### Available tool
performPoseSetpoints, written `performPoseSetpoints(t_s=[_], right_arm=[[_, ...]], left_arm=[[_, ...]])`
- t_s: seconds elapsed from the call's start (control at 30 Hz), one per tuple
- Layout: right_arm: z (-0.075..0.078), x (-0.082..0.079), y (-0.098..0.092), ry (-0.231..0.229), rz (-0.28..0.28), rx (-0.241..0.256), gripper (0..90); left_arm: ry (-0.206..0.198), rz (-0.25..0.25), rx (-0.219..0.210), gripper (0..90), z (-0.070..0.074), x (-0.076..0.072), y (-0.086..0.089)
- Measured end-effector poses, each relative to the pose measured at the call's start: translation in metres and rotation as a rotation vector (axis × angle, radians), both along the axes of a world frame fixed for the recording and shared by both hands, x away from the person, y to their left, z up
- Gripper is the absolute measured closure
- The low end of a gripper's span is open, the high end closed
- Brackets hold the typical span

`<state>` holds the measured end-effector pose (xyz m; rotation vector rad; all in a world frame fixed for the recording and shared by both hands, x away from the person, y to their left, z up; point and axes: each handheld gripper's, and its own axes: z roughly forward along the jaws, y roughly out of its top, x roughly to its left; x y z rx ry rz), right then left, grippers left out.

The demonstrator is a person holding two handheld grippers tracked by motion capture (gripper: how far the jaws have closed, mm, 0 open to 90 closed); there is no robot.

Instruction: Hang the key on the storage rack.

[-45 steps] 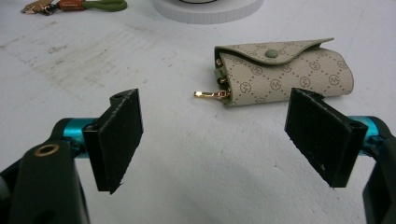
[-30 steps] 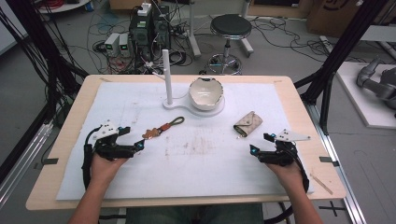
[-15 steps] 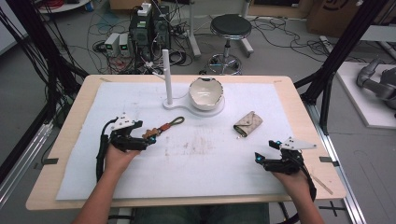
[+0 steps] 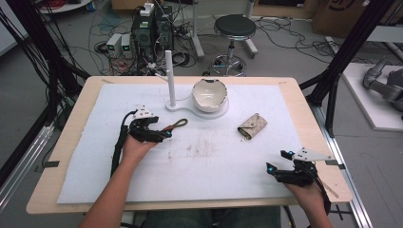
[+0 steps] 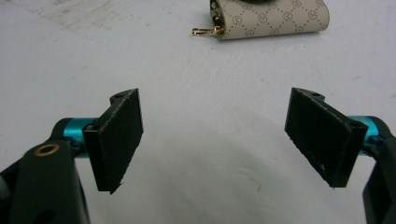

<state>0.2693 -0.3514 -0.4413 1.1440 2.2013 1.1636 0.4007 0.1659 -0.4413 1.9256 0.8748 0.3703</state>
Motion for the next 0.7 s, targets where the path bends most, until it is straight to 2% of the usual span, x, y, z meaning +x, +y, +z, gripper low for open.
performPoseSetpoints(t_s=[0.03, 0.07, 0.13, 0.23, 0.27, 0.3, 0.33, 0.4, 0.5, 0.63, 0.7], right_arm=[[0.0, -0.001, 0.0, 0.002, -0.002, 0.001, 19.6], [0.0, -0.001, -0.001, 0.005, 0.0, -0.003, 19.6], [-0.001, -0.002, -0.001, 0.005, -0.002, -0.004, 19.6], [-0.001, -0.003, -0.001, 0.007, 0.0, -0.004, 19.6], [-0.001, -0.003, -0.001, 0.007, 0.0, -0.004, 19.6], [-0.001, -0.003, 0.0, 0.009, 0.0, -0.006, 19.6], [-0.001, -0.003, 0.0, 0.008, 0.002, -0.006, 19.6], [-0.001, -0.002, 0.001, 0.006, 0.003, -0.009, 19.5], [-0.001, -0.001, 0.002, 0.012, 0.008, -0.008, 19.6], [-0.001, 0.001, 0.005, 0.008, 0.019, -0.011, 19.6], [-0.001, 0.002, 0.006, 0.008, 0.02, -0.012, 19.6]], left_arm=[[0.004, 0.003, 0.003, 16.0, -0.001, 0.002, -0.002], [0.022, -0.006, 0.028, 16.0, -0.003, 0.007, -0.005], [0.025, -0.012, 0.042, 16.0, -0.004, 0.01, -0.007], [0.05, -0.014, 0.102, 16.1, -0.008, 0.017, -0.011], [0.05, -0.014, 0.102, 17.0, -0.008, 0.017, -0.011], [0.069, -0.015, 0.145, 17.2, -0.011, 0.019, -0.013], [0.069, -0.015, 0.145, 17.4, -0.011, 0.019, -0.013], [0.085, -0.017, 0.187, 18.9, -0.014, 0.021, -0.015], [0.088, -0.014, 0.207, 20.2, -0.015, 0.022, -0.017], [0.087, -0.014, 0.21, 21.5, -0.014, 0.021, -0.017], [0.088, -0.016, 0.214, 25.1, -0.014, 0.021, -0.016]])
